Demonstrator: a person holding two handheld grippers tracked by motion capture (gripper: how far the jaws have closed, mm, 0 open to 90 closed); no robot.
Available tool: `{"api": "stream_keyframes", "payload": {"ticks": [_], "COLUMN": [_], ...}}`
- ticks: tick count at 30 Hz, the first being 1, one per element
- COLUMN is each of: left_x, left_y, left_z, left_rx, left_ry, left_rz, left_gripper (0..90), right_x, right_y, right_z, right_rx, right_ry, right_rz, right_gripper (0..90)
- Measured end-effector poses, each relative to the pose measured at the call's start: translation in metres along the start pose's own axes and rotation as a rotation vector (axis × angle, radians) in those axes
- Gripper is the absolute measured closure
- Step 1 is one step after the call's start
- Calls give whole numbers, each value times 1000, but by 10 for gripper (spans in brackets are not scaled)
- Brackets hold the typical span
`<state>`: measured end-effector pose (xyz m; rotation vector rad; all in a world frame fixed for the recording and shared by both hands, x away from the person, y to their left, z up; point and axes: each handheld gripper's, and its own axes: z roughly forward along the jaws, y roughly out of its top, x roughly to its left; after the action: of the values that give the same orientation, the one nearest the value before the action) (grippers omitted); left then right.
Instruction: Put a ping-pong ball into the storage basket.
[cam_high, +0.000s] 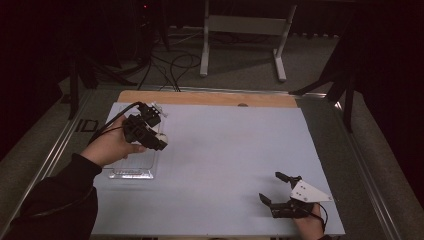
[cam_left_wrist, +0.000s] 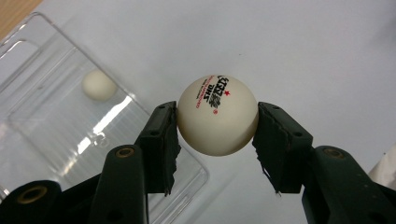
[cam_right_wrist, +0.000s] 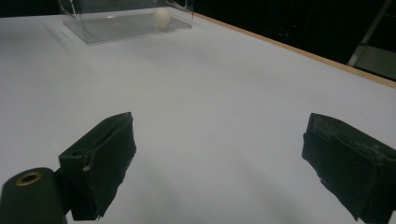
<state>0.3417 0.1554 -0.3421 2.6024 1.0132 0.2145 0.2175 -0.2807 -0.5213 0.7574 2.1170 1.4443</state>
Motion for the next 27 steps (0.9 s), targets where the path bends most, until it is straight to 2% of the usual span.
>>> {"api": "stream_keyframes", "payload": {"ticks": [8, 13, 18, 23, 27], "left_x": [8, 15, 24, 30, 36], "left_y": [-2, -4, -7, -8, -10], "left_z": [-9, -9, -11, -12, -11], "left_rx": [-25, -24, -31, -35, -40], "left_ry": [22, 47, 67, 94, 94], "left_rz": [-57, -95, -156, -191, -210], "left_gripper": [514, 514, 514, 514, 514], "right_x": [0, 0, 0, 0, 0], "right_y": [0, 1, 0, 0, 0], "right_z": [0, -1, 0, 0, 0], "right_rx": [0, -3, 1, 1, 3], "right_ry": [-1, -11, -10, -8, -8], "right_rz": [0, -8, -7, -7, -8], "right_gripper": [93, 93, 92, 93, 93]}}
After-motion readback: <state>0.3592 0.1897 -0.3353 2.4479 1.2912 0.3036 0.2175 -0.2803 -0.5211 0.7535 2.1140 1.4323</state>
